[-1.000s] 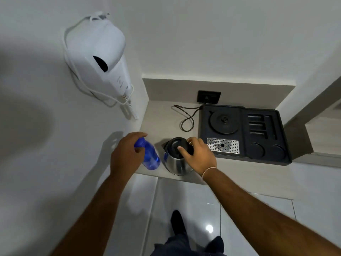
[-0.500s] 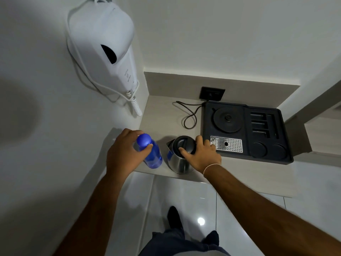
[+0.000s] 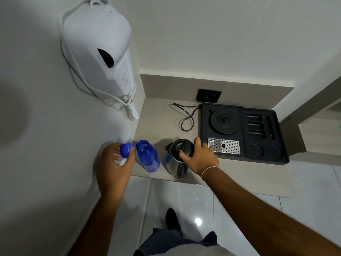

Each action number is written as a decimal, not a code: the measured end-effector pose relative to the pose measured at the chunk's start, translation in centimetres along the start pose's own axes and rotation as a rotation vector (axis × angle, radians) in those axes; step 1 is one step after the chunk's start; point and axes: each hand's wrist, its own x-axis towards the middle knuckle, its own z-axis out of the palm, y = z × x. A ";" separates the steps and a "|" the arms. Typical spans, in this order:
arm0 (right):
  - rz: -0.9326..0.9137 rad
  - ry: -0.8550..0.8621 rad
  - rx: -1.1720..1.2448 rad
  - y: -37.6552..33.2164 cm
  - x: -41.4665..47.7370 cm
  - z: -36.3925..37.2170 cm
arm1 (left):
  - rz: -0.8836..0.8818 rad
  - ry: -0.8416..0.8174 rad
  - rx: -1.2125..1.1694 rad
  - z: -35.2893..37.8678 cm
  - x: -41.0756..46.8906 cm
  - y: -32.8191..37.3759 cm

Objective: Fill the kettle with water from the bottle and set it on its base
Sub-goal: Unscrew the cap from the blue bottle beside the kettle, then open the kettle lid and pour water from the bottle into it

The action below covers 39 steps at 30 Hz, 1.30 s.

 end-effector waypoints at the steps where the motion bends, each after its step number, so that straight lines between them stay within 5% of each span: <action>1: -0.005 0.003 -0.005 0.0 0.0 0.0 | 0.018 0.008 -0.014 0.4 -1.2 -1.3; 14: -0.096 -0.019 0.226 1.1 0.2 -0.4 | -0.126 -0.349 0.097 9.4 -4.8 -10.1; 21: -0.126 -0.069 0.565 5.2 -0.2 -1.1 | -0.080 -0.341 0.134 11.6 -4.5 -11.1; 26: -0.114 -0.113 0.589 6.4 0.1 -0.8 | 0.017 -0.253 0.210 11.1 -5.6 -11.4; 30: -0.145 -0.142 0.478 7.2 0.9 -1.1 | 0.077 -0.213 0.040 10.6 -5.2 -9.8; 34: -0.174 -0.220 0.472 7.6 1.7 -1.5 | -0.246 -0.374 -0.494 10.6 -4.5 -5.8; 39: -0.186 -0.276 0.544 7.9 2.0 -1.7 | -0.422 -0.306 -0.586 11.6 -3.9 -3.4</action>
